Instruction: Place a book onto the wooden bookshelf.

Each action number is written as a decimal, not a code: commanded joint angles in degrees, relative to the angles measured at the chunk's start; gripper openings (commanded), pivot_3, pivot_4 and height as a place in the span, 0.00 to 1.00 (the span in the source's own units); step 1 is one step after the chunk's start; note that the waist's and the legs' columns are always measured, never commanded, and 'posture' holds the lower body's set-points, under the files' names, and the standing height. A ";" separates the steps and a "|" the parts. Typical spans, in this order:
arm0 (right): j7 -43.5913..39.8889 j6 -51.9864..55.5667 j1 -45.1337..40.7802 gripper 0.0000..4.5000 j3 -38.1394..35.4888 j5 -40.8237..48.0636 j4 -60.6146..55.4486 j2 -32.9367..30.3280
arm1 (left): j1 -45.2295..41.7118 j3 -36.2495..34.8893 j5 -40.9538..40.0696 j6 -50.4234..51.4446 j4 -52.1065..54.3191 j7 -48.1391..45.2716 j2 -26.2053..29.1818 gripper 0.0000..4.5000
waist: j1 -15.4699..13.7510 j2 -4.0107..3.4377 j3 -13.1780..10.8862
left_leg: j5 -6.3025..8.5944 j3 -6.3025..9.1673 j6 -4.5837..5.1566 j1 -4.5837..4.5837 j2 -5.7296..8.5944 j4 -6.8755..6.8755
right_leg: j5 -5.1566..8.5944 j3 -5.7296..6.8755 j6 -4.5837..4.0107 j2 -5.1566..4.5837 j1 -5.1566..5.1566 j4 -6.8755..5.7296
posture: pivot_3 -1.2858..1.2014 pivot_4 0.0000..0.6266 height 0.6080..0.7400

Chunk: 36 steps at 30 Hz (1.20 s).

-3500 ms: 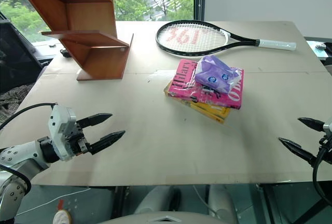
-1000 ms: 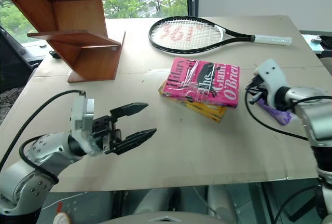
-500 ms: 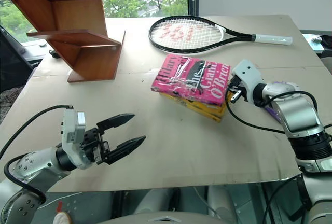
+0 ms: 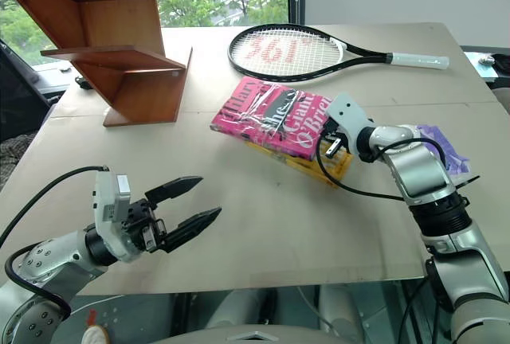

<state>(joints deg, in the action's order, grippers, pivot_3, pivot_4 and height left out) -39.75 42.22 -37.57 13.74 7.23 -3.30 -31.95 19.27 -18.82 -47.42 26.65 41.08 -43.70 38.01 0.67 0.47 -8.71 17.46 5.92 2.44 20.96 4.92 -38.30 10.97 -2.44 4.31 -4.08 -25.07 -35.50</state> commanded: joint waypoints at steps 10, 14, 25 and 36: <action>-0.54 -4.88 -2.28 0.01 -1.00 -1.07 1.51 3.10 | -3.14 -2.36 -2.52 3.65 -0.61 10.83 -2.31 1.00 | -0.02 0.00 0.00 | 0.00 0.01 0.00 -0.02 0.02 0.00 | 0.00 0.01 0.00 0.03 0.00 -0.03 | 0.52 0.24 1.00; -7.90 -11.74 3.46 0.12 -7.46 4.51 -3.18 -2.49 | -7.84 -1.31 -4.42 8.14 -2.14 20.36 -4.48 1.00 | -0.77 0.01 0.00 | 0.00 0.09 0.00 0.02 0.07 -0.01 | 0.00 0.10 0.00 0.04 0.01 0.00 | 0.52 0.24 1.00; -23.22 -14.19 30.58 0.99 -35.02 31.01 -26.24 -11.69 | -23.78 -2.45 -31.22 22.74 -21.86 43.72 -12.41 1.00 | -1.85 -0.02 0.04 | 0.01 0.23 -0.02 -0.07 0.02 -0.03 | 0.00 0.15 0.01 0.01 0.08 -0.12 | 0.52 0.24 1.00; -10.89 -14.16 41.08 0.99 -38.94 35.76 -39.05 -7.89 | -41.44 -3.44 -40.07 20.63 -47.35 52.21 -25.94 1.00 | -1.52 0.30 0.15 | 0.00 0.19 -0.04 -0.29 0.12 -0.22 | -0.01 0.11 0.03 0.03 0.32 -0.22 | 0.52 0.24 1.00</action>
<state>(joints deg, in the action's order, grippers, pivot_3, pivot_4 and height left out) -52.26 28.62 3.45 -23.23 41.14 -39.58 -39.96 -20.55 -21.02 -86.82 48.38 -4.72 8.95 12.81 -0.85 0.76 -8.56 17.46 6.10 2.40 20.68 5.04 -38.54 10.96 -2.35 4.33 -4.04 -24.74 -35.70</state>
